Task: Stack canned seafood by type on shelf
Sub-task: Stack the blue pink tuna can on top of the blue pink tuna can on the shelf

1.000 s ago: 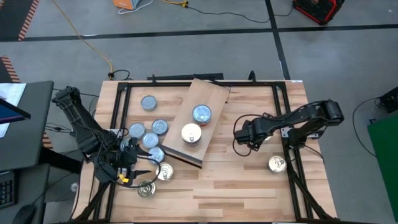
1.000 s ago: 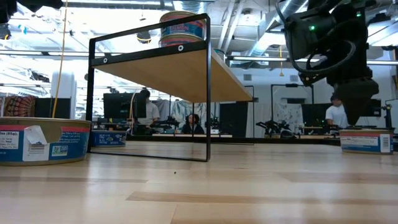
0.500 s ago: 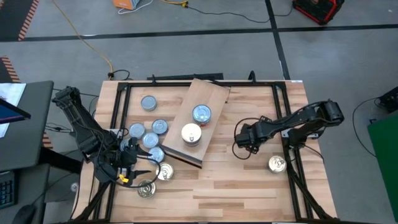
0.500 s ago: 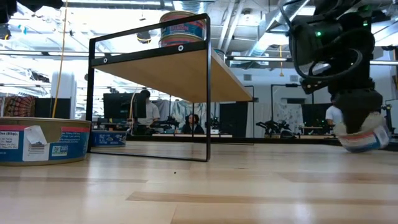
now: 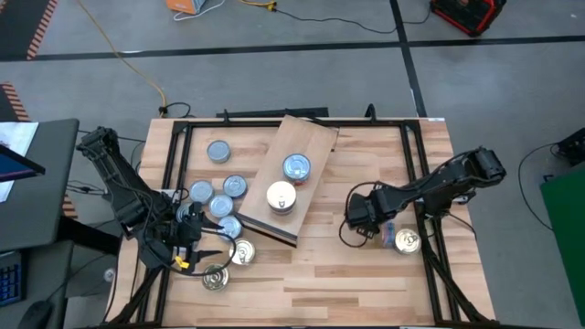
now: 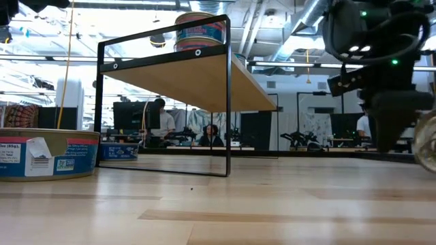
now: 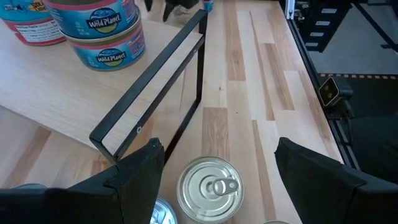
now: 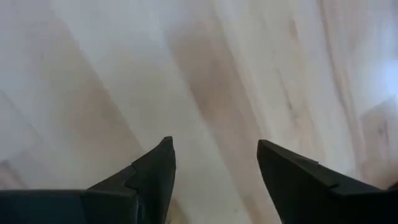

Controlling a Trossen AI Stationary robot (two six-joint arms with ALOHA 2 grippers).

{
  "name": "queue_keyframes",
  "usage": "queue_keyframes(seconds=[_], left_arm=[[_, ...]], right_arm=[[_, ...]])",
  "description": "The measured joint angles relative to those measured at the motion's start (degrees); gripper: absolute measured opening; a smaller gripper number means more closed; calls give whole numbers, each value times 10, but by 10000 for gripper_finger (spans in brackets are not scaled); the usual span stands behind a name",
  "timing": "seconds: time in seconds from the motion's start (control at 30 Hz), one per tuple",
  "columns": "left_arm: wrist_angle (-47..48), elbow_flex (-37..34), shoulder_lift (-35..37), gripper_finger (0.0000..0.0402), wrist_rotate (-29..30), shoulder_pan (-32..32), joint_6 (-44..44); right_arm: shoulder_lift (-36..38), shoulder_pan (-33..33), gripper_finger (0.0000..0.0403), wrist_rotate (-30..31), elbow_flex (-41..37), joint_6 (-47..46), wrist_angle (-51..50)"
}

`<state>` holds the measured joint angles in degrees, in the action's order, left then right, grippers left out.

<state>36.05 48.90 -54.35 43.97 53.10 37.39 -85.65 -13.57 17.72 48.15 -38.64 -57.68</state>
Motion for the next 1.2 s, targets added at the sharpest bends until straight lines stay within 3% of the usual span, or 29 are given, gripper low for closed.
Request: queue_keyframes(seconds=[0.1,0.23,0.37,0.7,0.87,1.2], left_arm=[[0,0,0,297,-2,0,10],[-1,0,-1,297,-38,0,53],[1,0,-5,297,-50,0,55],[0,0,-4,297,-50,0,51],[0,0,-4,297,-62,0,66],[2,0,-4,297,-77,0,55]], right_arm=[[2,4,264,-18,41,-28,-60],[13,-21,264,-225,103,-98,-96],[9,-105,264,-294,156,-161,-86],[0,-265,265,-307,170,-499,-130],[0,-314,276,-288,170,-583,-123],[-2,-367,374,-251,170,-704,-83]])
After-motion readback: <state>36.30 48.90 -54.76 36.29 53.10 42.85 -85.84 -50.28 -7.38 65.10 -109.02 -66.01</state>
